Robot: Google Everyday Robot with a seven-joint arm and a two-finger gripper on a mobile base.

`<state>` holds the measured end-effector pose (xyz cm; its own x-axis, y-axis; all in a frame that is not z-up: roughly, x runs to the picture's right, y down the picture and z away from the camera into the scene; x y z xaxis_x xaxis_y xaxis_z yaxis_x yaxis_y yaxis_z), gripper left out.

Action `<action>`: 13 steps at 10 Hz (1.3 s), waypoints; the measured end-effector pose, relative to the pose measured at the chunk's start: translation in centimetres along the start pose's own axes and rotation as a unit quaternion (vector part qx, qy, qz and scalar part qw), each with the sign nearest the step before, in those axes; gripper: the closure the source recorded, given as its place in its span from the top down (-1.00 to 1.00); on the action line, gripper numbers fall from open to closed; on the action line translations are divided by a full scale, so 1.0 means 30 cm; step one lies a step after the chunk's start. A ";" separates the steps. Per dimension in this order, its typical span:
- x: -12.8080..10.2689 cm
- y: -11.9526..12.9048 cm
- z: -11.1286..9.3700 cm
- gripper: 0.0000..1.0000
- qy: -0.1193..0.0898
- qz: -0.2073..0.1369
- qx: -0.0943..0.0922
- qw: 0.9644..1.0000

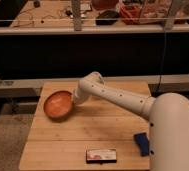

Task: Drag the ceramic bowl in a circle

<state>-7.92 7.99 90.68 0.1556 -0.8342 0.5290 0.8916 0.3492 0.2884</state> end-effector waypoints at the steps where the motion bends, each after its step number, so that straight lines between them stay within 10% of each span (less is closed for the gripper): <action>1: 0.005 0.041 -0.013 -0.98 0.001 0.014 0.004 1.000; 13: -0.252 0.360 -0.212 -0.97 0.033 0.047 -0.013 0.998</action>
<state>3.22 15.34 84.72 0.2658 -0.8252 0.4985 0.8827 0.4162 0.2183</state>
